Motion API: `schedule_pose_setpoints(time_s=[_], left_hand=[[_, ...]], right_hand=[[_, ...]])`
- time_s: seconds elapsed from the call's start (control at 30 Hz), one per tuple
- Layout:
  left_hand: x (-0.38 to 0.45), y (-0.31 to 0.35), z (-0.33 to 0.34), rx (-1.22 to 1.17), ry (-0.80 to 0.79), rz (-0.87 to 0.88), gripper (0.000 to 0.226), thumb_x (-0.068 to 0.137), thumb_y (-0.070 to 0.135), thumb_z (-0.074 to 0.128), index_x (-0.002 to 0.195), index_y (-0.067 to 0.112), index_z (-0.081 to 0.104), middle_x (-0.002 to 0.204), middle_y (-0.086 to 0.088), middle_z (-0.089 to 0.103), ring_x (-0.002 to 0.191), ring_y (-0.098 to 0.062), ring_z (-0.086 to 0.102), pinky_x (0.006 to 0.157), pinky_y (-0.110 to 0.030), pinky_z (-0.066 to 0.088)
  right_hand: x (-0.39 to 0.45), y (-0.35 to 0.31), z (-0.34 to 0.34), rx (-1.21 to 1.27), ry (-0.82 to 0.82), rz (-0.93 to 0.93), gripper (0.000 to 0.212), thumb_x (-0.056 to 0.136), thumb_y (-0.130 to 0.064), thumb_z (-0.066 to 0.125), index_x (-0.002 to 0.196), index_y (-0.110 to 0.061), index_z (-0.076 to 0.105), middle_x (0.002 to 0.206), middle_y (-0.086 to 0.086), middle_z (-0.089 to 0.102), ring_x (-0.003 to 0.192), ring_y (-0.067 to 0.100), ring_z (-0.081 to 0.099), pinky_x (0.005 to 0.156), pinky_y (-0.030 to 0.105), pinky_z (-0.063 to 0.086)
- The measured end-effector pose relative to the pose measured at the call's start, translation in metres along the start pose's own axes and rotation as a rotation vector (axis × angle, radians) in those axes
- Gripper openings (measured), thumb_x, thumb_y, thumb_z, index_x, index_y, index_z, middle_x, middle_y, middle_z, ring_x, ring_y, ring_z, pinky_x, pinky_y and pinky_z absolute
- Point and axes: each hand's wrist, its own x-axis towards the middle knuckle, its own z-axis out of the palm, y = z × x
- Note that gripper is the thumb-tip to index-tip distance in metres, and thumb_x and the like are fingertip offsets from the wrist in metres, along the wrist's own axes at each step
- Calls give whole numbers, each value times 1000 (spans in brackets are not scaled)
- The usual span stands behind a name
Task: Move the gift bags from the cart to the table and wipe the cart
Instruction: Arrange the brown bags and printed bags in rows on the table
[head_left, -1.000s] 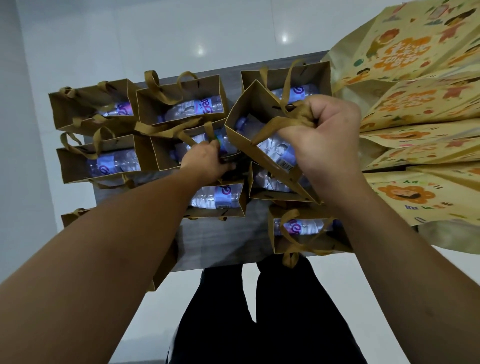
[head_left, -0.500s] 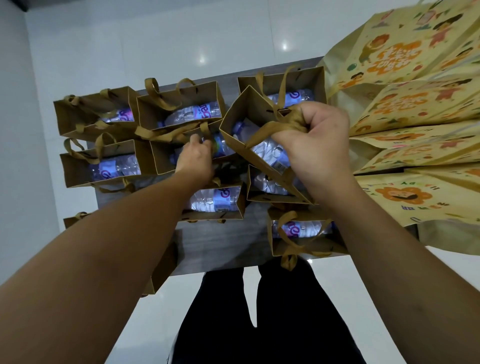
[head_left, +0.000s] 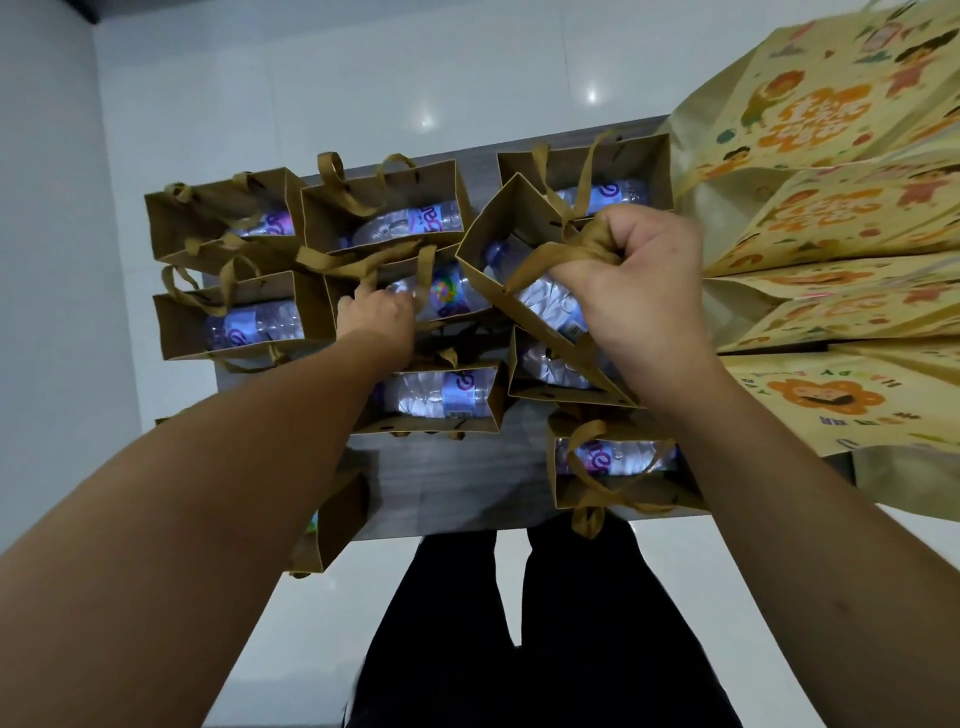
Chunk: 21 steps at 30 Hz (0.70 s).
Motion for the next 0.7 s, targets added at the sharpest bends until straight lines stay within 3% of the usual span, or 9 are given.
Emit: schedule_pose_setpoints(time_s=[0.13, 0.23, 0.4, 0.5, 0.63, 0.7], left_hand=[[-7, -11, -4, 76, 26, -34, 27, 95, 23, 64, 119, 12, 60, 115, -13, 59, 111, -30, 52, 94, -42, 46], [-17, -17, -13, 100, 108, -38, 25, 95, 25, 62, 118, 14, 62, 121, -14, 58, 115, -32, 50, 94, -42, 44], [-38, -4, -40, -128, 184, 4, 24, 93, 28, 67, 114, 17, 66, 120, -12, 59, 117, -31, 49, 95, -45, 44], [-53, 2, -66, -271, 212, 0, 18, 91, 20, 67, 107, 11, 67, 98, -8, 61, 99, -28, 59, 89, -41, 51], [-67, -11, -99, -350, 300, -25, 15, 92, 7, 57, 102, 8, 67, 100, -13, 66, 88, -28, 60, 81, -39, 53], [-77, -16, -122, -385, 368, -38, 14, 91, 4, 55, 97, 6, 68, 94, -13, 63, 85, -29, 58, 76, -40, 51]], right_hand=[[-3, 1, -2, -11, 8, -22, 49, 76, 3, 75, 51, -21, 41, 52, -2, 41, 51, 11, 39, 55, 12, 43], [-5, 0, -3, -31, -11, -4, 47, 77, 0, 75, 52, -20, 41, 52, -4, 43, 51, 9, 39, 54, 9, 40], [-12, -13, 3, -60, -83, 12, 47, 77, -3, 72, 51, -23, 37, 43, -17, 39, 46, 2, 36, 51, 11, 32], [-12, -26, 0, -102, -55, -3, 47, 76, -3, 71, 49, -21, 37, 42, -14, 38, 45, 2, 35, 55, 17, 34], [-10, -50, -21, -107, -12, 39, 37, 74, -3, 69, 52, -14, 41, 52, -1, 40, 53, 13, 41, 54, 30, 39], [-11, -67, -32, -108, -7, 24, 38, 73, -2, 69, 52, -14, 40, 51, -3, 36, 52, 14, 36, 51, 27, 33]])
